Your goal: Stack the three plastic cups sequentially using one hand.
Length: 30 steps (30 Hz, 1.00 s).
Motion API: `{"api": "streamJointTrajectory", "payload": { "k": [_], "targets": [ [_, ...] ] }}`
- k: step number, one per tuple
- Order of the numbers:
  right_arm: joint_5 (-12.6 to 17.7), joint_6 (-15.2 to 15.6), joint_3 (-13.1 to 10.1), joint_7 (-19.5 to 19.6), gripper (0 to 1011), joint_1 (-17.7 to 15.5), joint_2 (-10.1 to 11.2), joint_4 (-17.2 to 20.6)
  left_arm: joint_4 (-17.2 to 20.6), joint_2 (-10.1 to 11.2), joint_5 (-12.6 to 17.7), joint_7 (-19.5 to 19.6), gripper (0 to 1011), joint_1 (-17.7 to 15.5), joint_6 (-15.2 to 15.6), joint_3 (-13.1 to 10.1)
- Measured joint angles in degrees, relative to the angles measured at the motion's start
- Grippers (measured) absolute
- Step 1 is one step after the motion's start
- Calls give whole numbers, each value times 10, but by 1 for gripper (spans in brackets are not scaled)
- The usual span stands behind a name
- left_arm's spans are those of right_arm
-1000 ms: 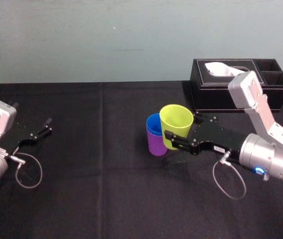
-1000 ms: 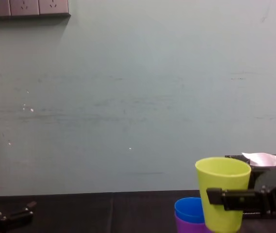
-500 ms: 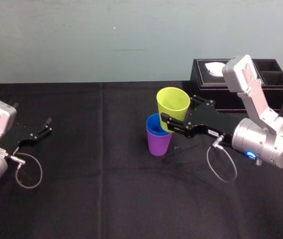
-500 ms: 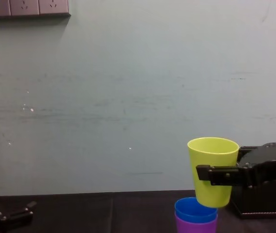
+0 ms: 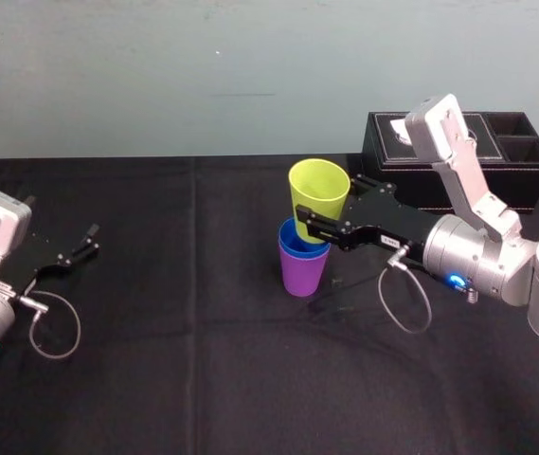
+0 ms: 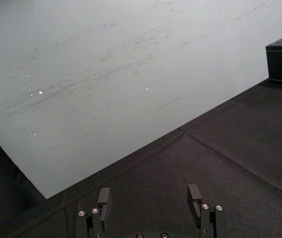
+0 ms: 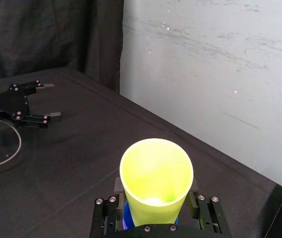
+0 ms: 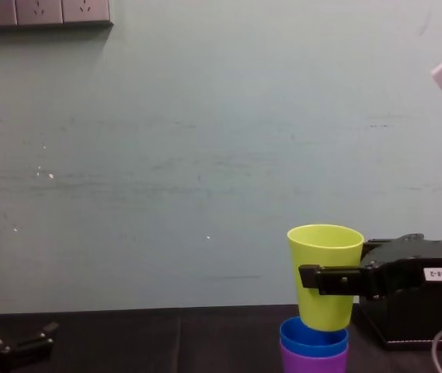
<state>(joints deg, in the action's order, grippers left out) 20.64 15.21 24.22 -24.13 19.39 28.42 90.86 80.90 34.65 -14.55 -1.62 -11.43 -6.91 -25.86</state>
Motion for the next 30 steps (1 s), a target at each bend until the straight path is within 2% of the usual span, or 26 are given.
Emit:
{"api": "streamJointTrajectory", "payload": {
  "k": [9,30],
  "targets": [
    [-8,-2,9,-5,726,14,-12,-25,0,0,0,0,1010,0,0,0],
    [-21,-7,17,-10,726,21,-24,-49,0,0,0,0,1010,0,0,0]
  ]
}}
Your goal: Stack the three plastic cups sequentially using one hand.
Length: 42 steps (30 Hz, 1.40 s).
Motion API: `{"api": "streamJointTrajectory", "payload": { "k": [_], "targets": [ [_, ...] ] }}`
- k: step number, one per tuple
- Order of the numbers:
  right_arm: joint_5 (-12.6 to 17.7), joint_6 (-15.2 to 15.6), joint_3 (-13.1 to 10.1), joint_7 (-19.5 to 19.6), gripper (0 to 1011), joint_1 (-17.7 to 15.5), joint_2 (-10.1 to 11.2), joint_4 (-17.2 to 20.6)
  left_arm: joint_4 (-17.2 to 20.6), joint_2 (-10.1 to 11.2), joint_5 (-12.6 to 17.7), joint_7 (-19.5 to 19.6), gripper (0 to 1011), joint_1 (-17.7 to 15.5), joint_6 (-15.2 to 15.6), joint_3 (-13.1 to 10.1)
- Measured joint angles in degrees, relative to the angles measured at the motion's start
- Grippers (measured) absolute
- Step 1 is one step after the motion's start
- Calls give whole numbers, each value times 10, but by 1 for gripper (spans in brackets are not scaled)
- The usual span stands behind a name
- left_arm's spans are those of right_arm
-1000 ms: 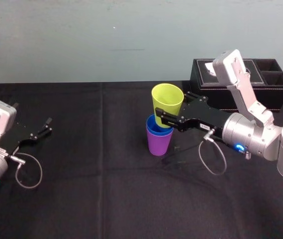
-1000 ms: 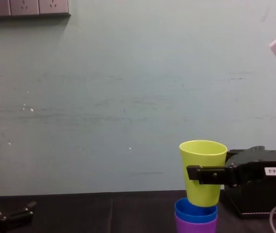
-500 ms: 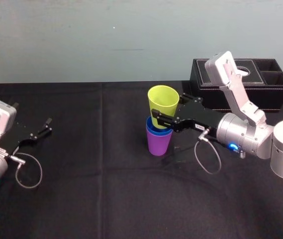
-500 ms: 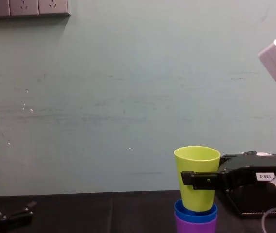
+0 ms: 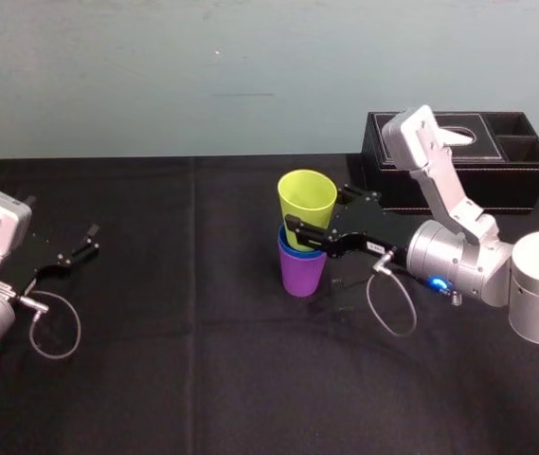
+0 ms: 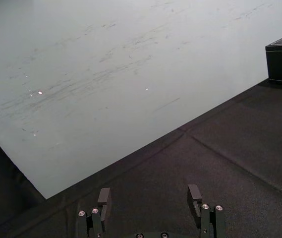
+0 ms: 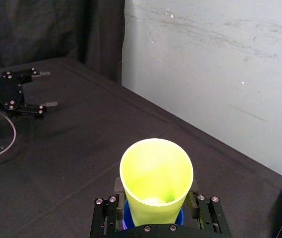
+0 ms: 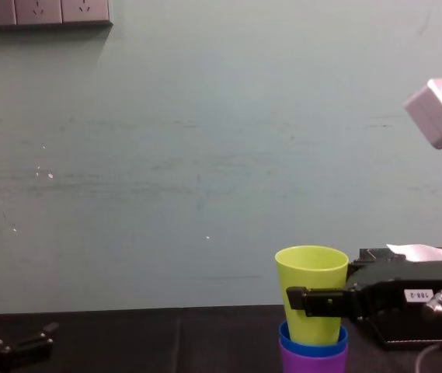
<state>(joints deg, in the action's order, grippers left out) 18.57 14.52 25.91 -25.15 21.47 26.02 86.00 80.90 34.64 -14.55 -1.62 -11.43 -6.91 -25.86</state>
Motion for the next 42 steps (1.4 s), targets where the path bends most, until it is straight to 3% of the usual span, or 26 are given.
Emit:
{"api": "streamJointTrajectory", "payload": {
  "k": [19,32,42],
  "targets": [
    [-8,-11,4,-7,726,3,-8,-26,0,0,0,0,1010,0,0,0],
    [-7,-9,4,-6,1003,3,-7,-24,0,0,0,0,1010,0,0,0],
    [-7,-9,4,-6,1003,3,-7,-24,0,0,0,0,1010,0,0,0]
  ]
}}
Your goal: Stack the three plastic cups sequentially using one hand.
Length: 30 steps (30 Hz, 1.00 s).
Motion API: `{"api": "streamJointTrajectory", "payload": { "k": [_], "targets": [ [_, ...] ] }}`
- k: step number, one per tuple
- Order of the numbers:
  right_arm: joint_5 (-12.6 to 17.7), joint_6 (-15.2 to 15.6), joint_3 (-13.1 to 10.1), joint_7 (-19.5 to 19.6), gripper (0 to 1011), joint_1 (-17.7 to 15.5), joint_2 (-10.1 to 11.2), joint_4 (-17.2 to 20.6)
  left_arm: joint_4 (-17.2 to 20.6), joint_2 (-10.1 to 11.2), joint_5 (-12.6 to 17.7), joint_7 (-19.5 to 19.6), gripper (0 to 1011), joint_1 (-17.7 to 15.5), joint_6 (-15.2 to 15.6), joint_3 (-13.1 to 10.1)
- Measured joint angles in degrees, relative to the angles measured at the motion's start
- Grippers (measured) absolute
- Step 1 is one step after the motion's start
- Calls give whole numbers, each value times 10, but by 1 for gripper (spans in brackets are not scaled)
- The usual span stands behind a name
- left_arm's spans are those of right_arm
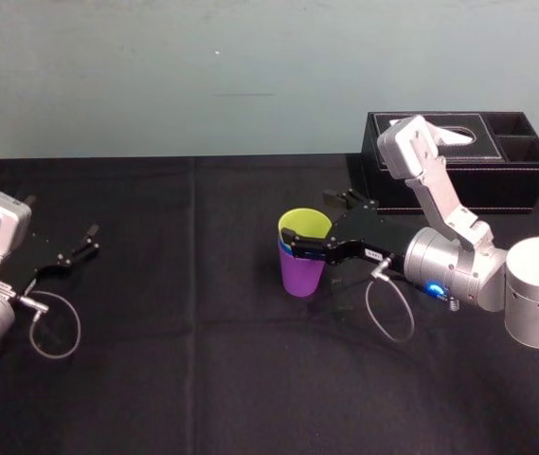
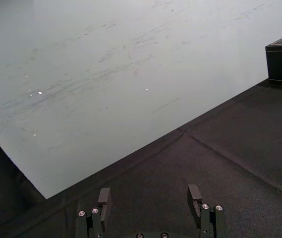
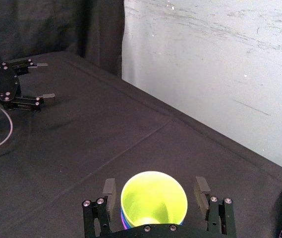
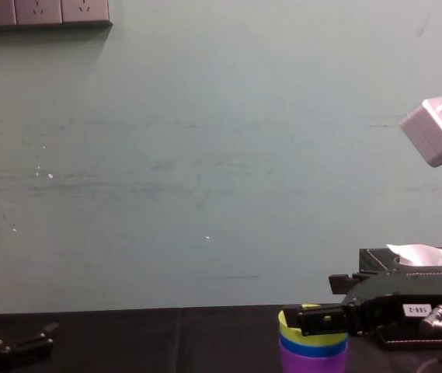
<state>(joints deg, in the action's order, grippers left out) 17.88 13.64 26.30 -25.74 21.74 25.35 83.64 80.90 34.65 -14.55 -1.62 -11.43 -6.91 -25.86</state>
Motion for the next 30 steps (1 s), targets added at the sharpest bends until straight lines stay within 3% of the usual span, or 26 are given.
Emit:
{"api": "streamJointTrajectory", "payload": {
  "k": [6,16,22,30],
  "targets": [
    [1,0,-6,5,1003,-5,1,6,0,0,0,0,1010,0,0,0],
    [27,-19,-52,21,1003,-44,15,31,0,0,0,0,1010,0,0,0],
    [32,-51,-82,38,1003,-74,26,38,0,0,0,0,1010,0,0,0],
    [6,-108,-109,69,1003,-103,25,13,0,0,0,0,1010,0,0,0]
  ]
}}
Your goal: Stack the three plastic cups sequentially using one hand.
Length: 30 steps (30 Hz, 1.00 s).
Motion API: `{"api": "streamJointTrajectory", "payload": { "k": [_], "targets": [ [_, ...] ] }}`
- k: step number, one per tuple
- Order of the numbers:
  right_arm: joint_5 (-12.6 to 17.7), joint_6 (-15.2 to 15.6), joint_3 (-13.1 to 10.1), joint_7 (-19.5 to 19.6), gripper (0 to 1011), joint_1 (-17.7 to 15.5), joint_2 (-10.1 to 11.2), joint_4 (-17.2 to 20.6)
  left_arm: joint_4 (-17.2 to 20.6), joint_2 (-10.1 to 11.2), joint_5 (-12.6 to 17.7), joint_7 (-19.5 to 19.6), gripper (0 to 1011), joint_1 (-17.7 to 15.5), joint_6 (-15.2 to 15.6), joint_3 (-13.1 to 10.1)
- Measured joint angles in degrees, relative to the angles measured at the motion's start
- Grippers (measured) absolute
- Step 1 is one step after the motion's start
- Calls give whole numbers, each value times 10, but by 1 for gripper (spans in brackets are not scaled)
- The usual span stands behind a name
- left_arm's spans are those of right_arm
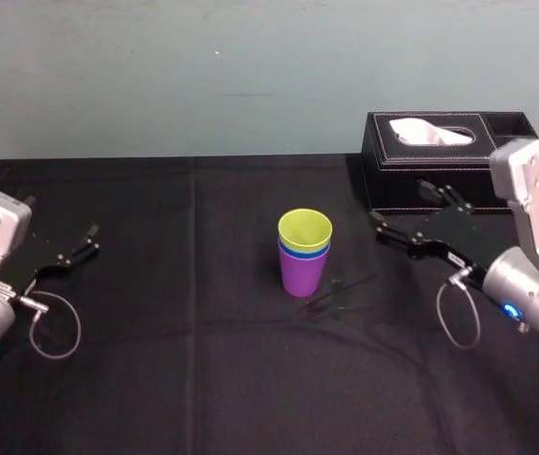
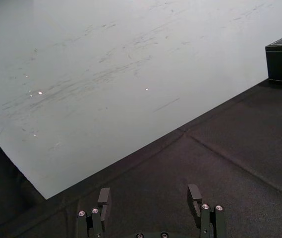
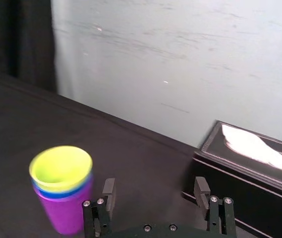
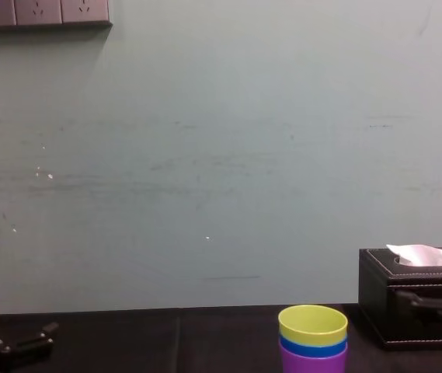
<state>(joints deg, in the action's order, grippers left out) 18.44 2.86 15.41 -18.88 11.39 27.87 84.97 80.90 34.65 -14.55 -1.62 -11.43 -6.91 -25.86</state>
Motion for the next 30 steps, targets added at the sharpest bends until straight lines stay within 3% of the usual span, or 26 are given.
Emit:
{"api": "streamJointTrajectory", "payload": {
  "k": [13,30],
  "targets": [
    [-23,-32,-18,-5,1003,-1,-11,-77,0,0,0,0,1010,0,0,0],
    [-24,-32,-18,-3,1003,-2,-10,-72,0,0,0,0,1010,0,0,0]
  ]
}}
